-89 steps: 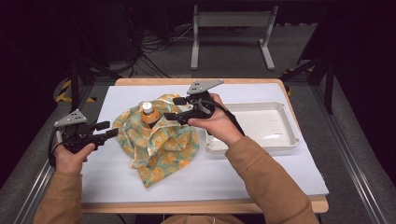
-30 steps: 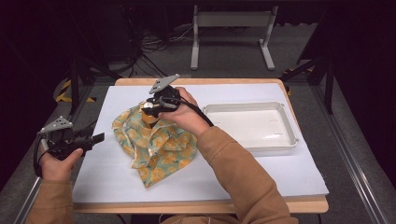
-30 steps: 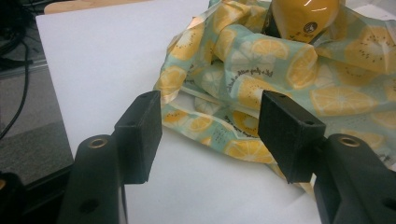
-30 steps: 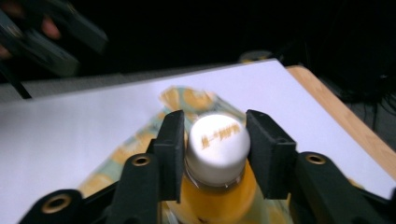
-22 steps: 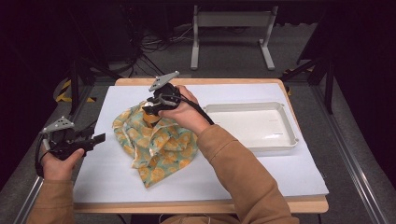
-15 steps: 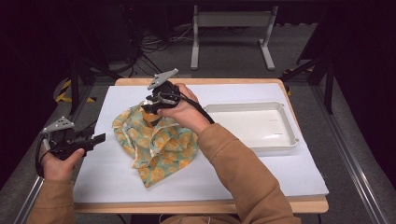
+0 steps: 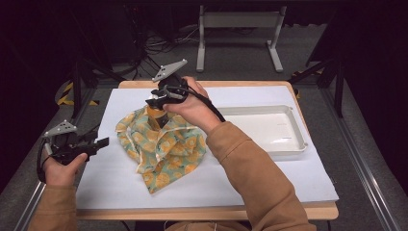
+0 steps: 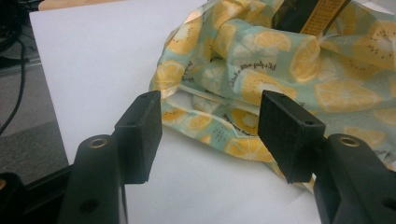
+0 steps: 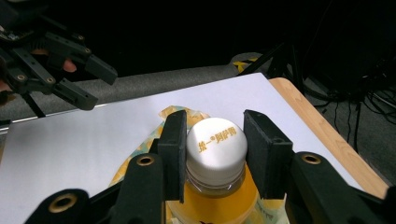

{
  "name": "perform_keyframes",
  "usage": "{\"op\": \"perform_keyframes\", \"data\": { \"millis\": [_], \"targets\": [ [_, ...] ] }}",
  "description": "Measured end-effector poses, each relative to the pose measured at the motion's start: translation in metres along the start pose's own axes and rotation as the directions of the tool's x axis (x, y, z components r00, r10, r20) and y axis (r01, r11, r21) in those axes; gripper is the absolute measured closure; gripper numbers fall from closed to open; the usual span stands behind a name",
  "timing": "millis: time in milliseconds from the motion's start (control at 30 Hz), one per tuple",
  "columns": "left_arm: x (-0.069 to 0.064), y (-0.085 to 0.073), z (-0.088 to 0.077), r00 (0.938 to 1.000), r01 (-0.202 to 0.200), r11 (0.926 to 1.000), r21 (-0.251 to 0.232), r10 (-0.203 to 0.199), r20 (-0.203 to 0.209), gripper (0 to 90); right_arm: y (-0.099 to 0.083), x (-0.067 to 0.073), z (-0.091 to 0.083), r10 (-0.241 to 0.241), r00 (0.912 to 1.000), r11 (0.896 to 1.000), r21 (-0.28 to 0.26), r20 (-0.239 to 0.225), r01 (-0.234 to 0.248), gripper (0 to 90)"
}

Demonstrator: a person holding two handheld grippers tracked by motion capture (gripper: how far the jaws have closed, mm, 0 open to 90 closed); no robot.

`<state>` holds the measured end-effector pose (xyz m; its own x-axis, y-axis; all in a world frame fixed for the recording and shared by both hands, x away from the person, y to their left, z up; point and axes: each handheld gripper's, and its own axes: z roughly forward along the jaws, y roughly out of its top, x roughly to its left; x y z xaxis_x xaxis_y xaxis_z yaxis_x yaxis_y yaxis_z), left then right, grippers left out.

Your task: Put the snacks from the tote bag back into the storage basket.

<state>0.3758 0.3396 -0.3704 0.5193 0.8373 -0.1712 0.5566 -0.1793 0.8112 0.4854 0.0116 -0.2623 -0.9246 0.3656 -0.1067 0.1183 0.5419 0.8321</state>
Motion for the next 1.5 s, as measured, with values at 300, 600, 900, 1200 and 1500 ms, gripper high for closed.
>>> {"op": "perform_keyframes", "data": {
  "millis": [300, 600, 900, 1200, 1500],
  "targets": [
    [-0.001, 0.0, 0.002, 1.0, -0.002, 1.0, 0.007, 0.002, 0.005, 40.4, 0.013, 0.0, -0.018, -0.002, 1.0, 1.0, -0.007, 0.008, 0.002, 61.4],
    [-0.001, 0.0, 0.004, 1.0, 0.002, 0.9999, 0.01, -0.002, 0.005, 40.4, 0.023, -0.005, -0.046, 0.004, 0.9994, 1.0, -0.003, 0.036, -0.004, 61.4],
    [-0.003, 0.0, 0.009, 0.9999, -0.011, 0.9996, 0.026, 0.011, 0.007, 40.4, 0.026, -0.014, -0.083, 0.019, 0.9973, 0.999, -0.036, 0.071, -0.017, 61.4],
    [-0.004, 0.0, 0.011, 0.9999, -0.007, 0.9994, 0.033, 0.007, 0.008, 40.4, 0.021, -0.021, -0.116, 0.025, 0.9921, 0.999, -0.038, 0.123, -0.021, 61.4],
    [-0.004, 0.0, 0.012, 1.0, -0.007, 0.9993, 0.037, 0.006, 0.007, 40.4, 0.003, -0.031, -0.144, 0.057, 0.986, 0.998, -0.036, 0.157, -0.052, 61.4]
  ]
}}
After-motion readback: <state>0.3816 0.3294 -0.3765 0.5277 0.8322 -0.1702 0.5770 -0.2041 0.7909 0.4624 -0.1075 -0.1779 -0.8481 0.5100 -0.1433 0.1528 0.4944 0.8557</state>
